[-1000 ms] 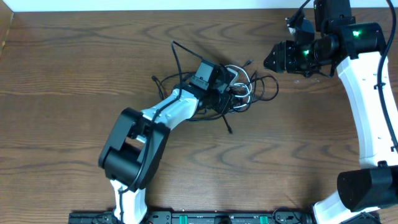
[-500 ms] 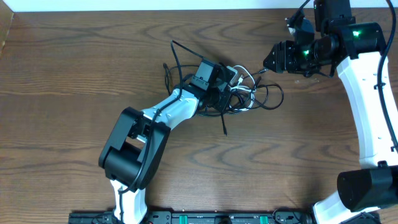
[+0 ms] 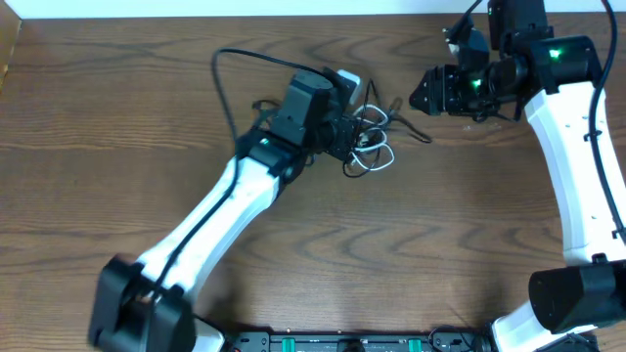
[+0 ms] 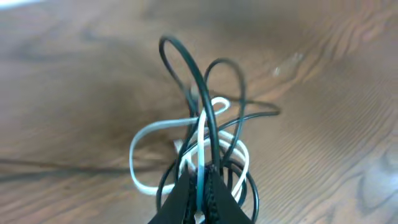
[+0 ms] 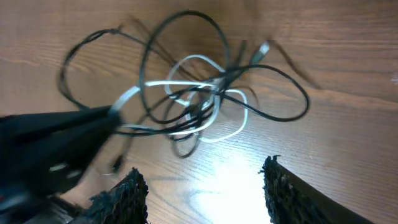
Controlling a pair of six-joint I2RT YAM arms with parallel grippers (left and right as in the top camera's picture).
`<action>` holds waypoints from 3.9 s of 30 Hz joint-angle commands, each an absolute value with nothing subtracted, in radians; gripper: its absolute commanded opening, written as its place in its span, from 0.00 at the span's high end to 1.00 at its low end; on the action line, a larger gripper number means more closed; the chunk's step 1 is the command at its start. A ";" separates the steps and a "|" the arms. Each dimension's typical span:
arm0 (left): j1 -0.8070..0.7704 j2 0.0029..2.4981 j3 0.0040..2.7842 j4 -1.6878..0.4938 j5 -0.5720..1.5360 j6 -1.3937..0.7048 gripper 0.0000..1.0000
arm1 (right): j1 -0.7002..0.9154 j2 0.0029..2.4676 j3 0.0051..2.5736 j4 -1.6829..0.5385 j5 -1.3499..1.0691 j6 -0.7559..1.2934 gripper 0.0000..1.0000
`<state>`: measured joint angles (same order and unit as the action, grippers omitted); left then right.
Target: Untangle cables
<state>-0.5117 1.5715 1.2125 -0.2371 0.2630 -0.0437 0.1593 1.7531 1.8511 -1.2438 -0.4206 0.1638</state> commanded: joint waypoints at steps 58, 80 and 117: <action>-0.510 1.492 1.227 -0.583 0.513 0.118 0.55 | 0.173 1.752 1.585 -0.918 -0.430 0.379 0.44; -0.527 1.804 1.227 -0.545 0.433 0.190 0.53 | 0.171 1.752 1.584 -0.944 -0.429 0.335 0.42; -0.540 1.408 1.307 -0.477 0.223 -0.059 0.92 | 0.300 1.753 1.574 -0.915 -0.517 0.289 0.49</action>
